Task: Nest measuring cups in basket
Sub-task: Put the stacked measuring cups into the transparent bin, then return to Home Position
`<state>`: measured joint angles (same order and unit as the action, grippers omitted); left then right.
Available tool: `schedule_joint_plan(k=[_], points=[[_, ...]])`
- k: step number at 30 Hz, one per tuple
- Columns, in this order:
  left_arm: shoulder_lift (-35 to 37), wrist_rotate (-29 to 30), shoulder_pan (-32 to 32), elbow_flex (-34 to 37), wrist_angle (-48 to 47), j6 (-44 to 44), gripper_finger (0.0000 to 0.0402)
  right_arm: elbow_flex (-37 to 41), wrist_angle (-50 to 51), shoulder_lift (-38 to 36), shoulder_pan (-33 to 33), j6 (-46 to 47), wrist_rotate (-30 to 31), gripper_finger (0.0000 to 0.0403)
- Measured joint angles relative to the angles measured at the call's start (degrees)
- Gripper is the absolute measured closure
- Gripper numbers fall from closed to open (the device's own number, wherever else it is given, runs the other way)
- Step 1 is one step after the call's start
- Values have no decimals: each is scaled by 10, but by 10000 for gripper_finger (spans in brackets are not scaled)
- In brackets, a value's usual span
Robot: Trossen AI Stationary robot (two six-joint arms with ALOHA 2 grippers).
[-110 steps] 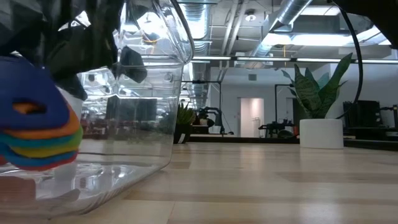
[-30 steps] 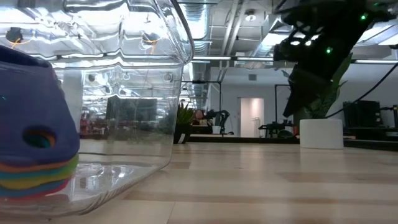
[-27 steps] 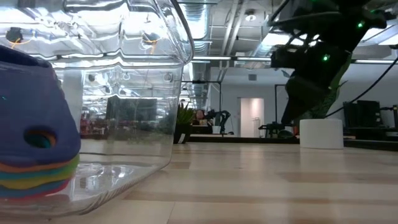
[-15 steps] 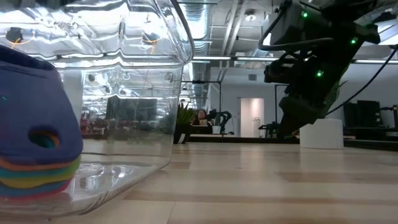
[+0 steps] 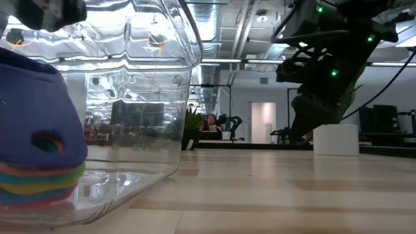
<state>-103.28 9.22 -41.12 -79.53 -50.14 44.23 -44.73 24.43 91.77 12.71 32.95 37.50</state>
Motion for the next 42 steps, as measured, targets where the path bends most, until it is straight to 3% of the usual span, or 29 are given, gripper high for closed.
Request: schedule_joint_plan(k=[16, 23, 25, 28, 30, 33, 35, 38, 42], points=[[18, 12, 0, -3, -53, 3, 401, 0, -15, -7, 0, 0, -1, 240], [48, 68, -3, -36, -173, 20, 401, 0, -19, -7, 0, -3, -11, 240], [57, 73, -3, -39, -188, 21, 401, 0, -11, -7, 4, -42, -22, 240], [70, 60, 0, -47, -243, 5, 401, -10, 16, -7, 2, -156, -16, 240], [76, 22, 5, -63, -301, -6, 401, -27, 43, -7, 1, -168, -9, 240], [84, 29, 10, -86, -408, 27, 401, -64, 104, -7, -1, -142, -13, 240], [103, 29, 15, -86, -389, -11, 401, -91, 132, -7, -1, -114, -9, 240], [134, -17, 16, -82, -378, -80, 401, -129, 137, -8, -1, -129, 2, 240], [162, -20, 14, -78, -397, -36, 401, -146, 127, -20, -1, -225, -84, 240]])
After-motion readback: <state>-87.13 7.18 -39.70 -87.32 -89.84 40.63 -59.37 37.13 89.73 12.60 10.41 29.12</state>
